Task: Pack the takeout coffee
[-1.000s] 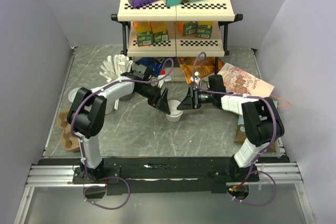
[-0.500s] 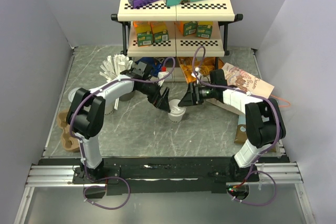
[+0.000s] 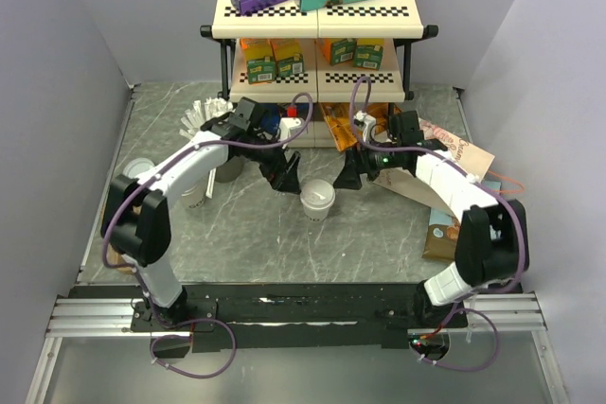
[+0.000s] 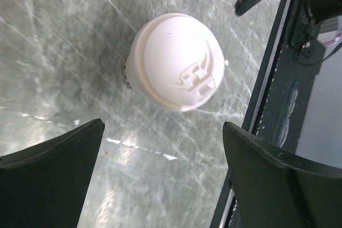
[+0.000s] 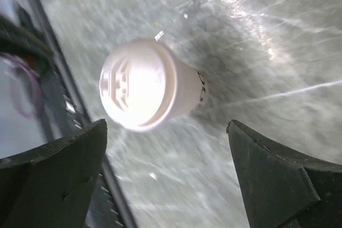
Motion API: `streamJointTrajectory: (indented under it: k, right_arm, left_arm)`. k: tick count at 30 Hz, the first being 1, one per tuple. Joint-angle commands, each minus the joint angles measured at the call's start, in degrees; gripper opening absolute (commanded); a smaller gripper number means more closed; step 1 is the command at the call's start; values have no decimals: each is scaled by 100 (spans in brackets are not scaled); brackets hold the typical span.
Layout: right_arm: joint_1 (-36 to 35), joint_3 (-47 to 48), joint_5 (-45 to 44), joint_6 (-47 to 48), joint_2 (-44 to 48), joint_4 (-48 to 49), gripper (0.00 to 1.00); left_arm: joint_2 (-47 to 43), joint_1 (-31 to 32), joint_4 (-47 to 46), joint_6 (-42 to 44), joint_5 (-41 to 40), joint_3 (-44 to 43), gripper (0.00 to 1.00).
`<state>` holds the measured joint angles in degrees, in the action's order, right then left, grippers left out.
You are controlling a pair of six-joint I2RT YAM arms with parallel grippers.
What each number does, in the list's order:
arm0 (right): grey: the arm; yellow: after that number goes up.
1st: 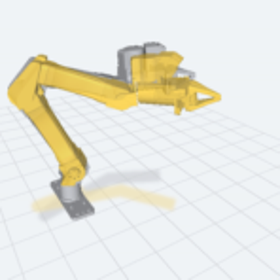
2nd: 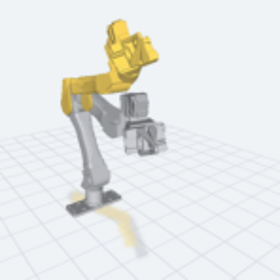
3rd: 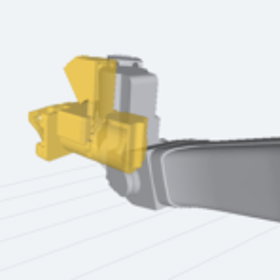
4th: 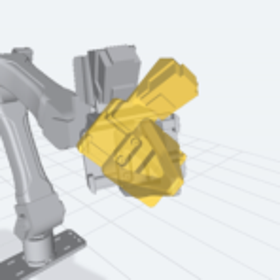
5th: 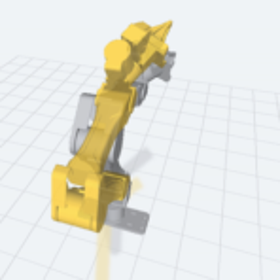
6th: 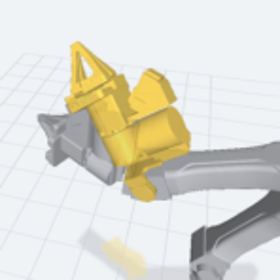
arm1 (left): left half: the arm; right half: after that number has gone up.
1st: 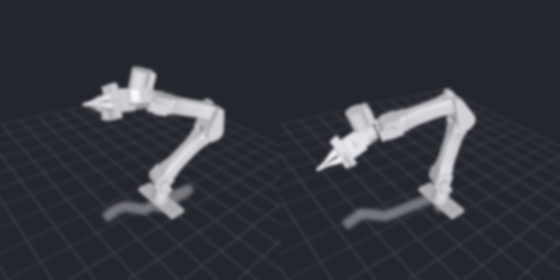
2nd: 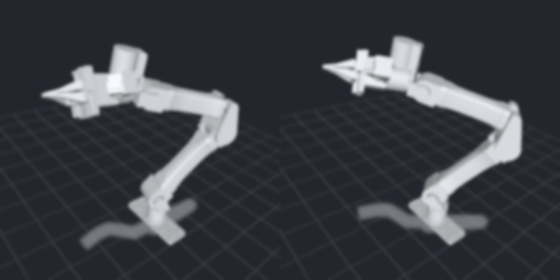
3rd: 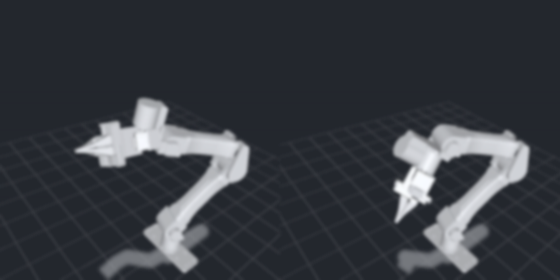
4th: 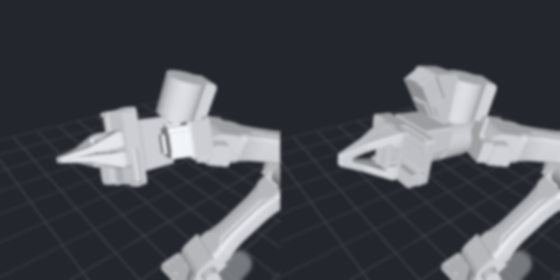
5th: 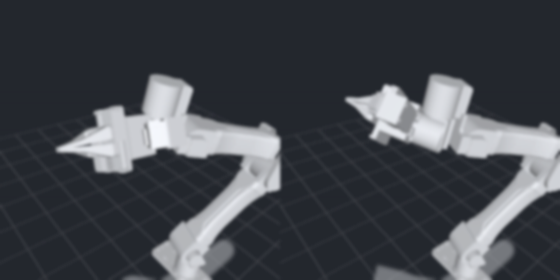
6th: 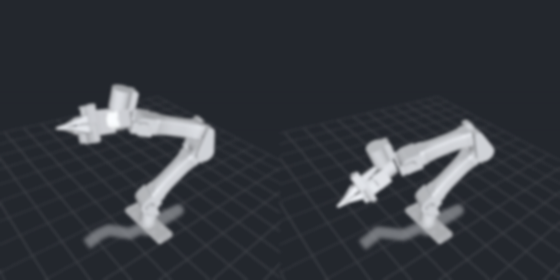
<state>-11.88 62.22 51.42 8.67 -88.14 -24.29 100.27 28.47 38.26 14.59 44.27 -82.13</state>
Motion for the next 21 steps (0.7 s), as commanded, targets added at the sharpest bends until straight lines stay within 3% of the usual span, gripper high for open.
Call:
streamJointTrajectory:
  k: [1, 4, 7, 15, 21]
  right_arm:
    - [-183, 423, -404, 2172, 604, -1191, 100]
    - [-445, 327, -737, 3514, 745, -1613, 100]
    - [-718, 29, -1151, 3896, 798, -1544, 100]
    - [-1317, 89, -1863, 2975, 88, -1148, 97]
    - [-1405, 317, -1741, 2386, -335, -990, 93]
  left_arm:
    - [-656, -17, 69, 449, -295, -23, 99]
    - [-772, -8, -345, 168, -576, 223, 99]
    - [-676, -8, -539, -95, -762, 215, 100]
    - [-684, 1, -644, -194, -1070, -14, 99]
    - [-1000, -25, -566, -167, -1166, -31, 99]
